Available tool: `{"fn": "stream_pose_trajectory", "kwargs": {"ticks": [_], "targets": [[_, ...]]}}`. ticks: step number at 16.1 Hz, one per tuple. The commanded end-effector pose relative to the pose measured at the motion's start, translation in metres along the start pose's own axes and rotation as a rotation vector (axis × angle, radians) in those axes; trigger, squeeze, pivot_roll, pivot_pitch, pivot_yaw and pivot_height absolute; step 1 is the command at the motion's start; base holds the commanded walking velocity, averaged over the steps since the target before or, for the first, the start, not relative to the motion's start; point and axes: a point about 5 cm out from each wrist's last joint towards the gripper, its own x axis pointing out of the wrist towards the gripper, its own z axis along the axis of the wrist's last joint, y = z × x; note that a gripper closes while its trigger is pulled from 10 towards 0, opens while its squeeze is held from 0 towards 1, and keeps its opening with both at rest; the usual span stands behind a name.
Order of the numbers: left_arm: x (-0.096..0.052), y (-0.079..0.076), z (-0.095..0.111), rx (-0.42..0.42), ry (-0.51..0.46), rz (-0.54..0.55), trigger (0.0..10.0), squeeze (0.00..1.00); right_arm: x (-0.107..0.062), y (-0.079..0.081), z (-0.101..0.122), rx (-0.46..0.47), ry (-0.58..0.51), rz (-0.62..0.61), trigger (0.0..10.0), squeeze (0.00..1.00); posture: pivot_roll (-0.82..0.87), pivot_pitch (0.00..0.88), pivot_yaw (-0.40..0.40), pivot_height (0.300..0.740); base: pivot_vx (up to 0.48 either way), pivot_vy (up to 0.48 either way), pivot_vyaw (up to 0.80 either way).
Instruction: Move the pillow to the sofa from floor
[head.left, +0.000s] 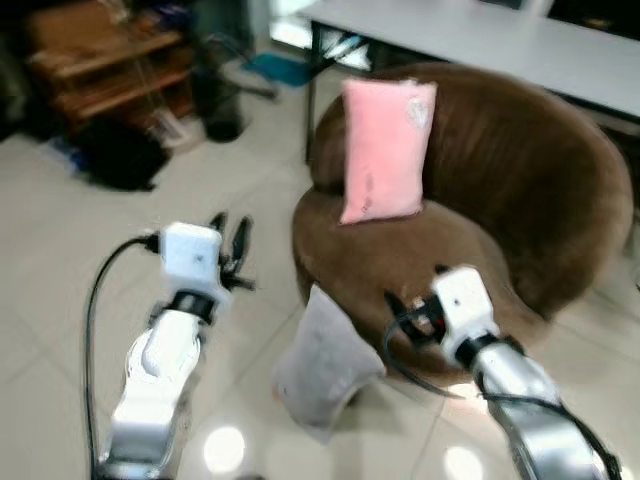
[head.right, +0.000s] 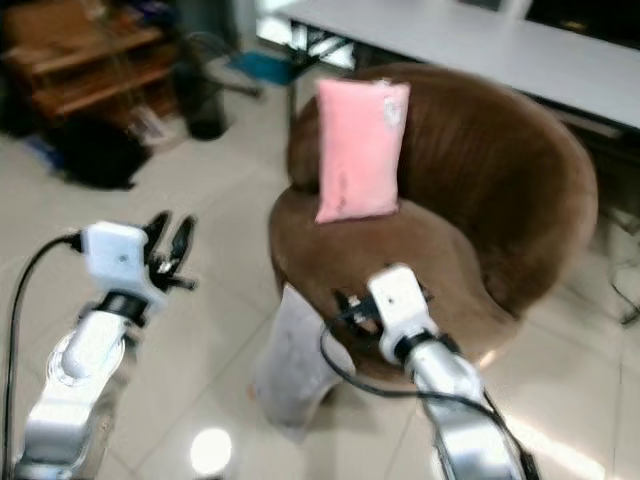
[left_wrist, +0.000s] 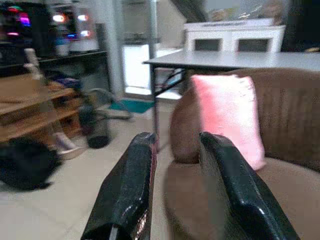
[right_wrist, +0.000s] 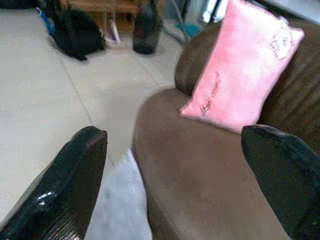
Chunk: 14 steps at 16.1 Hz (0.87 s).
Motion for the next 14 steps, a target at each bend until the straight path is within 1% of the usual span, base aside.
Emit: {"fn": "stream_pose_trajectory", "kwargs": {"ticks": [1, 2, 3, 4, 5, 8, 10, 14], "targets": [[0.0025, -0.0076, 0.0026, 0.004, -0.014, -0.029, 10.0, 0.0, -0.0043, -0.0131, -0.0069, 0.014, 0.029, -0.074, 10.0, 0.0, -0.03, 0.021, -0.009, 0.74, 0.0, 0.0, 0.0], [0.003, -0.0089, 0.0017, 0.018, -0.012, -0.042, 10.0, 0.0, -0.0041, -0.0136, -0.0071, 0.015, 0.026, -0.079, 10.0, 0.0, -0.03, 0.024, -0.007, 0.74, 0.0, 0.0, 0.0], [0.0031, -0.0094, 0.0015, 0.013, -0.015, -0.048, 10.0, 0.0, -0.0039, -0.0137, -0.0072, 0.013, 0.026, -0.081, 10.0, 0.0, -0.03, 0.024, -0.007, 0.74, 0.0, 0.0, 0.0], [0.0033, -0.0099, 0.0018, 0.001, -0.02, -0.052, 10.0, 0.0, -0.0035, -0.0143, -0.0075, 0.013, 0.026, -0.09, 10.0, 0.0, -0.04, 0.029, -0.007, 0.74, 0.311, 0.0, 0.0], [0.0035, -0.0098, 0.0017, -0.003, -0.019, -0.051, 10.0, 0.0, -0.0031, -0.0144, -0.0071, 0.005, 0.024, -0.091, 10.0, 0.0, -0.04, 0.03, -0.007, 0.74, 0.379, 0.0, 0.0], [0.0045, -0.009, 0.0012, -0.002, -0.011, -0.052, 10.0, 0.0, -0.001, -0.0134, -0.0059, -0.002, 0.023, -0.098, 10.0, 0.0, -0.04, 0.036, -0.006, 0.74, 0.411, 0.0, 0.71], [0.0056, -0.0086, 0.0006, -0.001, -0.009, -0.054, 10.0, 0.0, 0.0005, -0.0162, -0.0069, 0.02, 0.025, -0.128, 10.0, 0.0, -0.04, 0.042, -0.004, 0.74, 0.416, 0.0, 0.0], [0.0071, -0.0085, 0.0007, -0.001, -0.008, -0.06, 10.0, 0.0, 0.0019, -0.0194, -0.0065, 0.023, 0.029, -0.147, 10.0, 0.0, -0.04, 0.047, -0.003, 0.74, 0.418, 0.0, 0.0]]}}
